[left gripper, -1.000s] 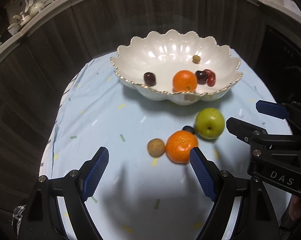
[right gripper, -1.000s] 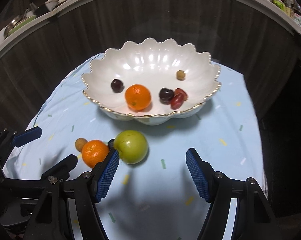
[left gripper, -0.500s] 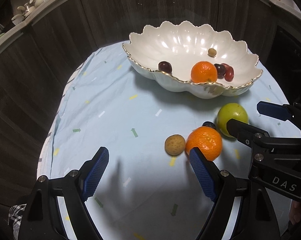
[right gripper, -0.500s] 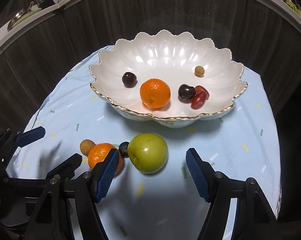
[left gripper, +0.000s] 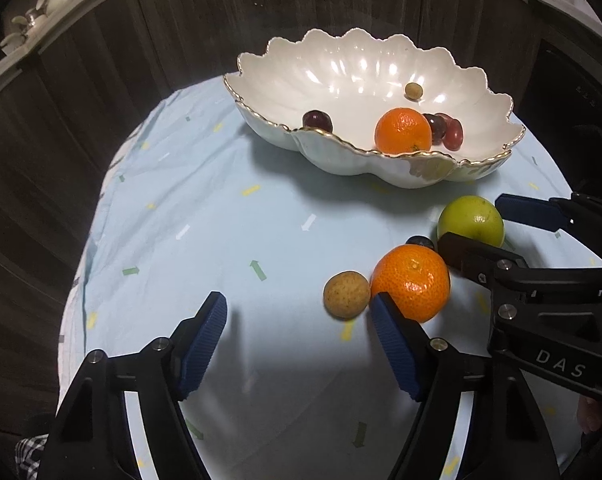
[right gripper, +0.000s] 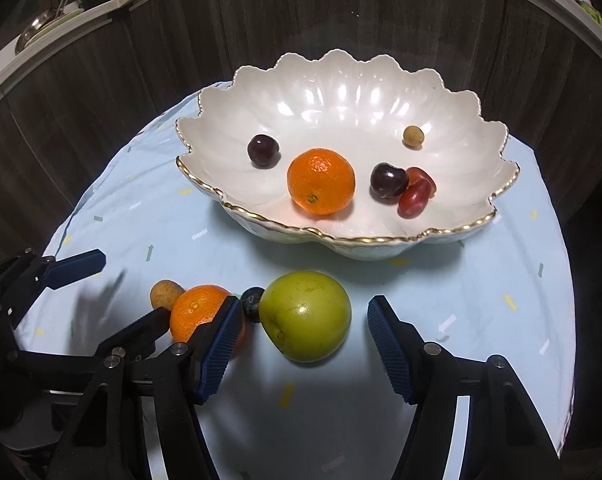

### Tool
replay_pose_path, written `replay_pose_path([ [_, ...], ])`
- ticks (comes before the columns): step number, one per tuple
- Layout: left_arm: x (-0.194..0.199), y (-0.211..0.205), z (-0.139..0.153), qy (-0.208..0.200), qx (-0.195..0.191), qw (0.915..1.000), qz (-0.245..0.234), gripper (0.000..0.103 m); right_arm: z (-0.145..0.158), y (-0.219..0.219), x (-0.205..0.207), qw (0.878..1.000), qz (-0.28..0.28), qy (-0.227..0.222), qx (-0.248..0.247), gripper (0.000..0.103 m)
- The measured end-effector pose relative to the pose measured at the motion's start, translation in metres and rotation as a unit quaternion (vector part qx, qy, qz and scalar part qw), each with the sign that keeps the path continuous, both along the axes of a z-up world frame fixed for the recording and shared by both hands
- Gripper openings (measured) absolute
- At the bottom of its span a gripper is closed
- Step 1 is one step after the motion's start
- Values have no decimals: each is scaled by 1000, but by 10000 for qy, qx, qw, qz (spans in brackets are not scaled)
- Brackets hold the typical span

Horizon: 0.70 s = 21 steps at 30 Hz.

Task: Organize fruits
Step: 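Close right tool on the green apple while left tool closes on the tan longan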

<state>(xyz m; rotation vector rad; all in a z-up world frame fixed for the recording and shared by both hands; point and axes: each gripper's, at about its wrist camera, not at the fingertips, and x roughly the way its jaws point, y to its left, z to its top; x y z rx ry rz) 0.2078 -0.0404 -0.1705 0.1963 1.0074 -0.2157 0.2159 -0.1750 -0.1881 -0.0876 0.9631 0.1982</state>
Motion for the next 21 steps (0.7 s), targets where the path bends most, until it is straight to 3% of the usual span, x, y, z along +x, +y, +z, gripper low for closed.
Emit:
replay_pose_path([
  [13,5,-3,-6,-16,-115,9995,-300,68,-8,-1,5,9999,-132,85,-51,55],
  [21,12,-1,-11,133,-395,9984,-380,55,-8,2,3,9999,-64,-1,-119,51],
])
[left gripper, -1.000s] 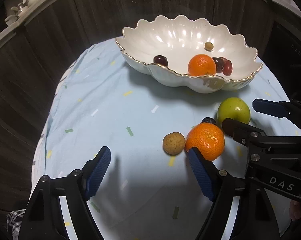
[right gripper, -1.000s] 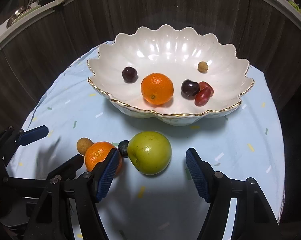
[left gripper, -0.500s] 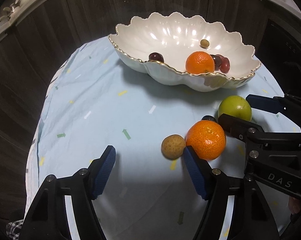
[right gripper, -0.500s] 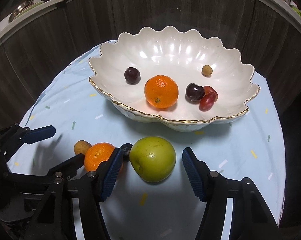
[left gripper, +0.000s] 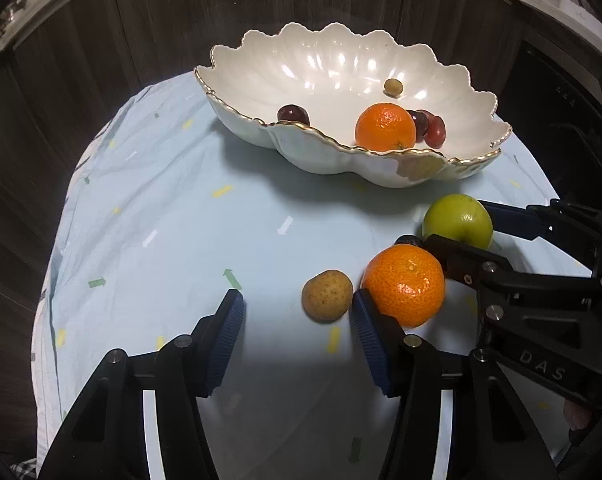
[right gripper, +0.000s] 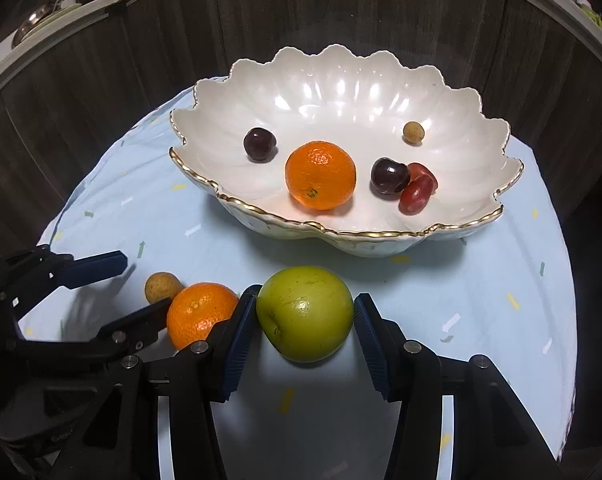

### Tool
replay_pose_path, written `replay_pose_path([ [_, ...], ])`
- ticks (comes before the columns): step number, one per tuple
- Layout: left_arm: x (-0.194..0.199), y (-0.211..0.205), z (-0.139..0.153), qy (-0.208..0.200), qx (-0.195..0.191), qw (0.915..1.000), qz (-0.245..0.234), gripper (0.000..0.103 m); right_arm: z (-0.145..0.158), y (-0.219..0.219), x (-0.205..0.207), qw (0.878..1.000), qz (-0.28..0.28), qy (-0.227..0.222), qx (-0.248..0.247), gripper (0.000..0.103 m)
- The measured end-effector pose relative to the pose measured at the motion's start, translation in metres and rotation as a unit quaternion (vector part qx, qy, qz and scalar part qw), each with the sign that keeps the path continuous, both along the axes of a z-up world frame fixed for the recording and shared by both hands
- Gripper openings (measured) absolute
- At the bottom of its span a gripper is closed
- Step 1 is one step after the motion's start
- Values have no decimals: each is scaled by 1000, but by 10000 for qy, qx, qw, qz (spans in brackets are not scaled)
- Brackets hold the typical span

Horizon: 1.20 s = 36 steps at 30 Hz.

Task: Organize fruits
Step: 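Close right tool on the green apple while left tool closes on the tan longan, then lift and carry the green apple and tan longan over the white bowl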

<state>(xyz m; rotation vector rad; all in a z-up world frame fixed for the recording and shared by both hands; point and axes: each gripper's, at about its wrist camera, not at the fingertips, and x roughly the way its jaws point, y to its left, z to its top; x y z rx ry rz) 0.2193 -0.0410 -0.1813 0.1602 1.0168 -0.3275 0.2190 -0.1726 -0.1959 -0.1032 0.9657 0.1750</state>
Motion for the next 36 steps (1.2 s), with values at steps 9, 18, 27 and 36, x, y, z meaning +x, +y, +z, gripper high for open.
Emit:
replay_pose_path([
  [9,5,-8,-5,75,-98,9999,-109,35,1,-1,-2,10000,-75,-51,21,51],
  [18,4,-12,-4,28,-145,9998,-115,27,2,-3,-2,9998,-165,-49,79,51],
  [27,2,-12,2,-37,-89,9999,-73,27,2,-6,-5,9997,-226,-35,119,50],
  [36,-3,-10,9,-109,-66,9999,-36,26,9,-7,-11,9996,-237,-117,137,50],
])
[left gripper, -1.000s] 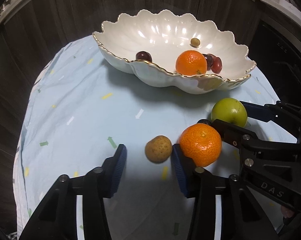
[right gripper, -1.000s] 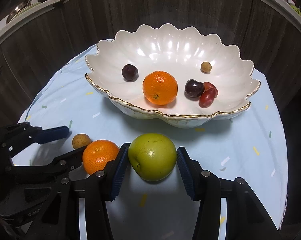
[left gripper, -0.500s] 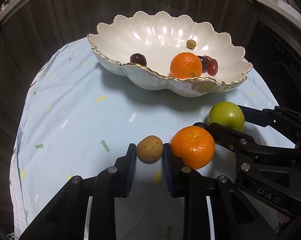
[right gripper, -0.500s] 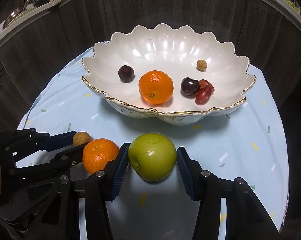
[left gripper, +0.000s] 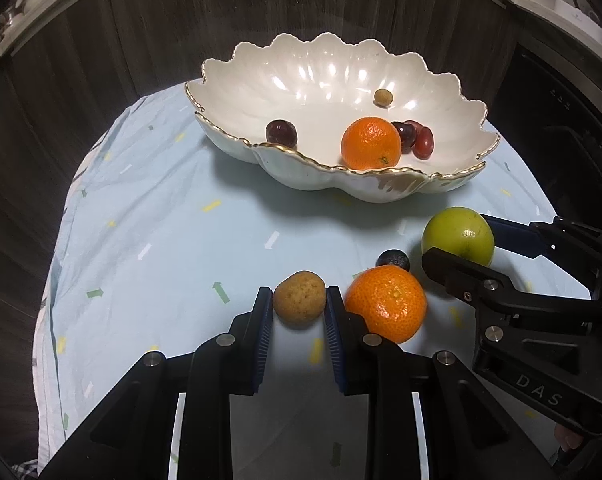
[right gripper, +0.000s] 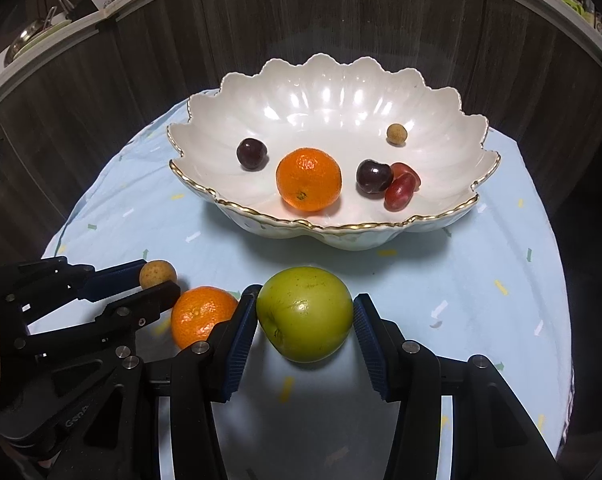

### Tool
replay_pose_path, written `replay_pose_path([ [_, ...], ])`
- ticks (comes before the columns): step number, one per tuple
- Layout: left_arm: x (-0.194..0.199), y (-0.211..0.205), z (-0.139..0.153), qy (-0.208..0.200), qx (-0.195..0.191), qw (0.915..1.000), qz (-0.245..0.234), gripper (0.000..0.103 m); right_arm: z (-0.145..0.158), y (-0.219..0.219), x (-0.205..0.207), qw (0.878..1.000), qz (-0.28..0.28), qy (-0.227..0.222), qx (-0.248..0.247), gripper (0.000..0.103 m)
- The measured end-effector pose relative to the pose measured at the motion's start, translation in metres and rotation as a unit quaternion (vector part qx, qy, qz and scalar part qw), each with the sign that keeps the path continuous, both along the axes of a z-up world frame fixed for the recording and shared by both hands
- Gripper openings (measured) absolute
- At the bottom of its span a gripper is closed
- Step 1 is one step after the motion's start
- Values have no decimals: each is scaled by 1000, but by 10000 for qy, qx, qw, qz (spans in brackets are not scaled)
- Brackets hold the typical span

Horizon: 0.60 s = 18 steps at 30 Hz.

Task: Organize fruits
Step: 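Lift and carry the green apple and tan longan over the white bowl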

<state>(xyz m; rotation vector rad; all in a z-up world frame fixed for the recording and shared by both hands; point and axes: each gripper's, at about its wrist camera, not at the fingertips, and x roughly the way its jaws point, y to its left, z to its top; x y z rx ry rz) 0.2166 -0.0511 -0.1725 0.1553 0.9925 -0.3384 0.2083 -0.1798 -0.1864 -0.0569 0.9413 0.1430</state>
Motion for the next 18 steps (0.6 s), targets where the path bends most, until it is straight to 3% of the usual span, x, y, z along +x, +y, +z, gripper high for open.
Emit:
replay_pose_path([
  [18,-15,0,35,-262,-18,9996,49,26,27,-1,-19,9996,-107,-246,109,50],
])
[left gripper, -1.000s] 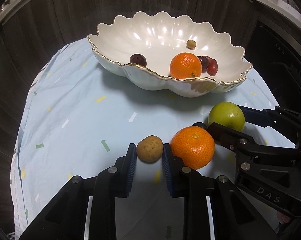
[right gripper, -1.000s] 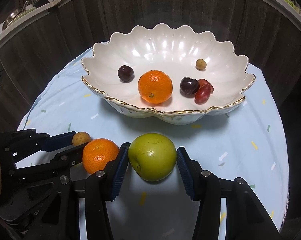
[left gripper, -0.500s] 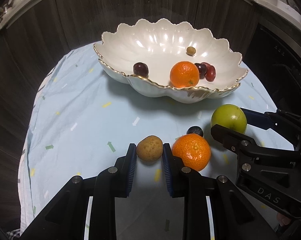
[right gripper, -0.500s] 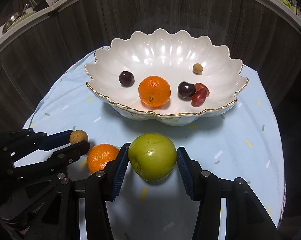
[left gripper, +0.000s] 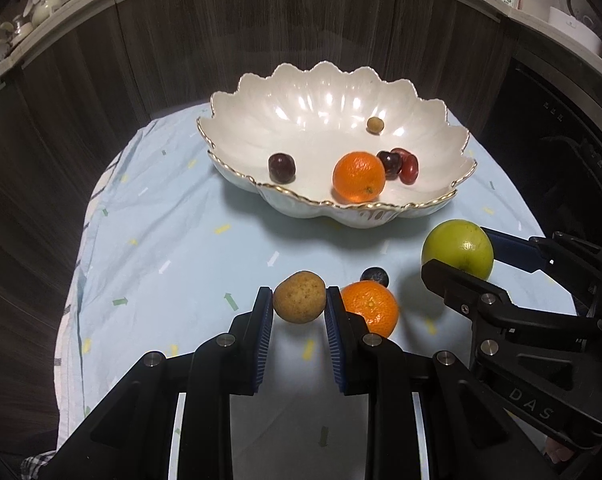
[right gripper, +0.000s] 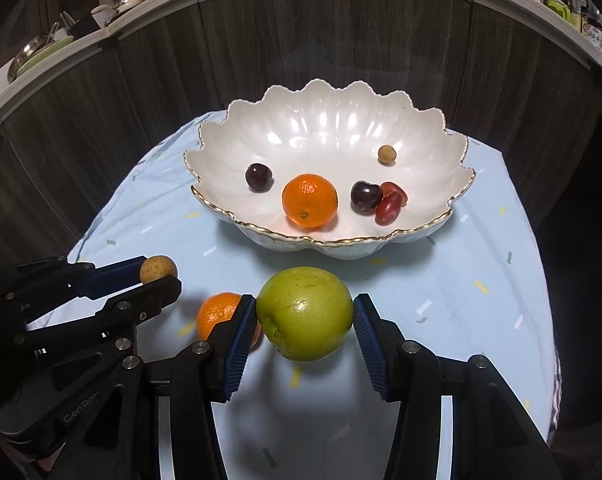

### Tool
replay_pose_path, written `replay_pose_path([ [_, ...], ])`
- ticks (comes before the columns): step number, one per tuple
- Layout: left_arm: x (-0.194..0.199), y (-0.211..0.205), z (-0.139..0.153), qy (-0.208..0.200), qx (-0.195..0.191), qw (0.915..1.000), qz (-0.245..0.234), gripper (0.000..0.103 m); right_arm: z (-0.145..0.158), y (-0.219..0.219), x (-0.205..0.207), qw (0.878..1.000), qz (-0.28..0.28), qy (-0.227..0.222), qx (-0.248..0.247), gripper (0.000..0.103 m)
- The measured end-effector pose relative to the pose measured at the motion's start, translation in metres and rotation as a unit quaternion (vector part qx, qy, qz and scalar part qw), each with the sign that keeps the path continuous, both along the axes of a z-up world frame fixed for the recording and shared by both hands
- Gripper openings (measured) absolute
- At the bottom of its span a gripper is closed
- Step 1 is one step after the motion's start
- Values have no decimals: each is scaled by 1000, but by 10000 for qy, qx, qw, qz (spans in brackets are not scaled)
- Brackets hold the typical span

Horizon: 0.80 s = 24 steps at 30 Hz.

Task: Organize fruits
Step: 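Lift and carry the green apple and tan longan over the white bowl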

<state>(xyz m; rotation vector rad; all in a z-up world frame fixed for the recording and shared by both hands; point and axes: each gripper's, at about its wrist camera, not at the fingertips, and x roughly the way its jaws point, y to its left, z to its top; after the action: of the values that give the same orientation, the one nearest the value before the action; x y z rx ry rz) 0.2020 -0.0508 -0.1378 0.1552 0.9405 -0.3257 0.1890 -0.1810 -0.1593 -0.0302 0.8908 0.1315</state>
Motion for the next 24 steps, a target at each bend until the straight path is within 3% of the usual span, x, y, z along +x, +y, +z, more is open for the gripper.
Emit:
replay_pose_path([
  [24,13,-8,47,-364,9,9993,33,26,42,-15,6,9991,-292,-316,41,50],
])
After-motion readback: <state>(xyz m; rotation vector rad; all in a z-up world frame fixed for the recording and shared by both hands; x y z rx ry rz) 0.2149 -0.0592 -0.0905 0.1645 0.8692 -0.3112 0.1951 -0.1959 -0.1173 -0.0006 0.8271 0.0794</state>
